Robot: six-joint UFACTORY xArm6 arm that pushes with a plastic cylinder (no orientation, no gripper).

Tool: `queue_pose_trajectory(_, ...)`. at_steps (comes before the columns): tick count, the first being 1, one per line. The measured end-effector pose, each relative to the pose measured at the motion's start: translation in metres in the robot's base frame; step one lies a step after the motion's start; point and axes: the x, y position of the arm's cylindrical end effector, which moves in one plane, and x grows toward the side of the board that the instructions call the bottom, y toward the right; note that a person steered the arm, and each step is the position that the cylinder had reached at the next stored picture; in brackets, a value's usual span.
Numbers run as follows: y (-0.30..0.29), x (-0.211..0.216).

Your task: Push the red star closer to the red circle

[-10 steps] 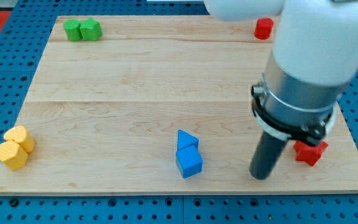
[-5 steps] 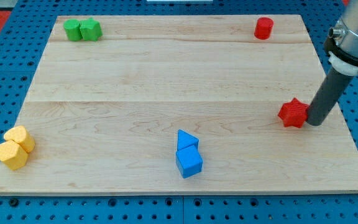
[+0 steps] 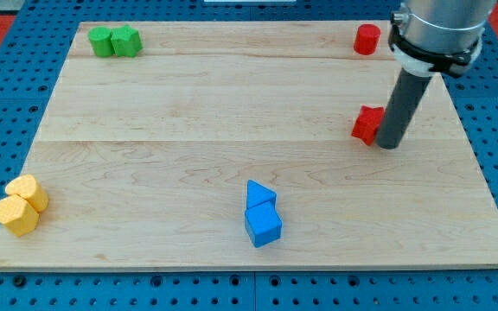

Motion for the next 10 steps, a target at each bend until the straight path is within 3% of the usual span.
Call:
queue_pose_trajectory(2, -0.036, -0.017)
queue_pose_trajectory(5, -0.036, -0.081)
queue_pose_trajectory(8, 0.018, -0.085)
queue_pose_trajectory(10, 0.017, -0.101)
